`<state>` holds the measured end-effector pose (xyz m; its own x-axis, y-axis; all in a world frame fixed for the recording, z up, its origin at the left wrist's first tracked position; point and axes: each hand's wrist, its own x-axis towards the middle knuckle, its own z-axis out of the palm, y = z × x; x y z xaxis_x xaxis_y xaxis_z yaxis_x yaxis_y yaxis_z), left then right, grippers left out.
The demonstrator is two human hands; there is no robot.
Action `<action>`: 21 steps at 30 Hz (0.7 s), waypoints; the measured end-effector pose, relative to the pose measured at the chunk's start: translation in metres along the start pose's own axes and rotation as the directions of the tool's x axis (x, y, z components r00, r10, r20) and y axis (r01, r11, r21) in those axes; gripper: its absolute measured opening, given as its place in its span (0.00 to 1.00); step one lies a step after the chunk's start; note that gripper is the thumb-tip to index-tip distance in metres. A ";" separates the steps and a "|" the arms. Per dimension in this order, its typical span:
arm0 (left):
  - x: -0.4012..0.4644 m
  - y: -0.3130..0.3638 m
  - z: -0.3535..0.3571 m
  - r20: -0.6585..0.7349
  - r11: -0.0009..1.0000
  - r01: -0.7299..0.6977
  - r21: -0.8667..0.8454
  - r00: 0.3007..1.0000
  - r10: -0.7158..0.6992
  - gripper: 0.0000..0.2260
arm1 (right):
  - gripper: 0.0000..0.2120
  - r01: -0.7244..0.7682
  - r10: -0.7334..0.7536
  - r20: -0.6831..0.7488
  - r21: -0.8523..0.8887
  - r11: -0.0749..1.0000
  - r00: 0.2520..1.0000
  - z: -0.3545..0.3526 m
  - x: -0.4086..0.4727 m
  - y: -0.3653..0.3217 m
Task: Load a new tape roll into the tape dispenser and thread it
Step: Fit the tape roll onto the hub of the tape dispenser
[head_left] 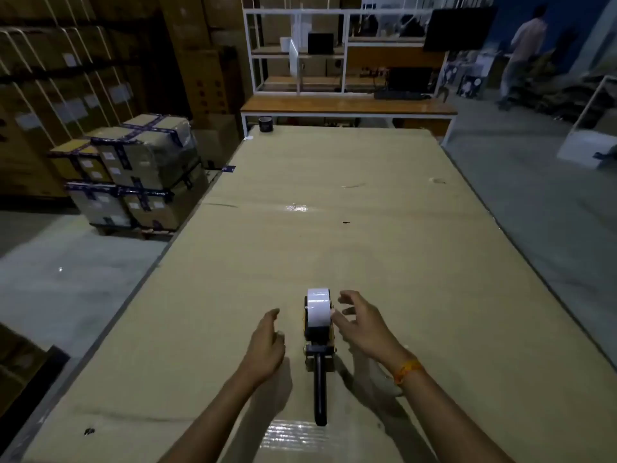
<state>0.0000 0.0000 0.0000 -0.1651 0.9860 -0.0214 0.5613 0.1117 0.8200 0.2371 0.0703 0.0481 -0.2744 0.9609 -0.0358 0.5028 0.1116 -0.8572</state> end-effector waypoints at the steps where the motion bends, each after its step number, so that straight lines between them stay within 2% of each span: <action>1: 0.002 0.001 0.003 0.009 0.998 0.027 -0.064 1.000 -0.026 0.23 | 0.27 -0.015 0.015 0.045 0.003 1.000 0.999 0.001 0.003 0.003; 4: 0.005 0.022 0.004 0.083 0.985 0.104 -0.138 0.992 -0.093 0.24 | 0.34 -0.016 0.011 0.177 0.027 1.000 0.984 0.000 0.003 0.009; 7: 0.017 0.034 0.004 0.146 0.978 0.088 -0.189 0.988 -0.060 0.34 | 0.38 -0.010 -0.003 0.225 0.057 0.998 0.974 0.003 0.004 0.010; 10: 0.036 0.038 0.003 0.205 0.995 0.001 -0.097 0.979 0.019 0.49 | 0.36 0.010 -0.024 0.204 0.068 0.998 0.979 0.006 0.009 0.013; 12: 0.050 0.041 0.001 0.247 0.996 -0.084 -0.010 0.965 0.083 0.53 | 0.33 0.030 -0.044 0.177 0.081 0.996 0.983 0.007 0.011 0.014; 15: 0.069 0.046 -0.001 0.297 0.984 -0.163 0.065 0.945 0.137 0.50 | 0.31 0.034 -0.050 0.159 0.101 0.994 0.986 0.005 0.016 0.018; 21: 0.084 0.049 0.000 0.306 0.982 -0.188 0.025 0.936 0.172 0.43 | 0.30 0.015 -0.037 0.193 0.118 0.993 0.981 -0.005 0.032 0.025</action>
<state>0.0131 0.0885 0.0382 0.1901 0.9803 -0.0544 0.6023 -0.0726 0.7949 0.2448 0.1049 0.0277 -0.4459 0.8892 -0.1022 0.3982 0.0948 -0.9124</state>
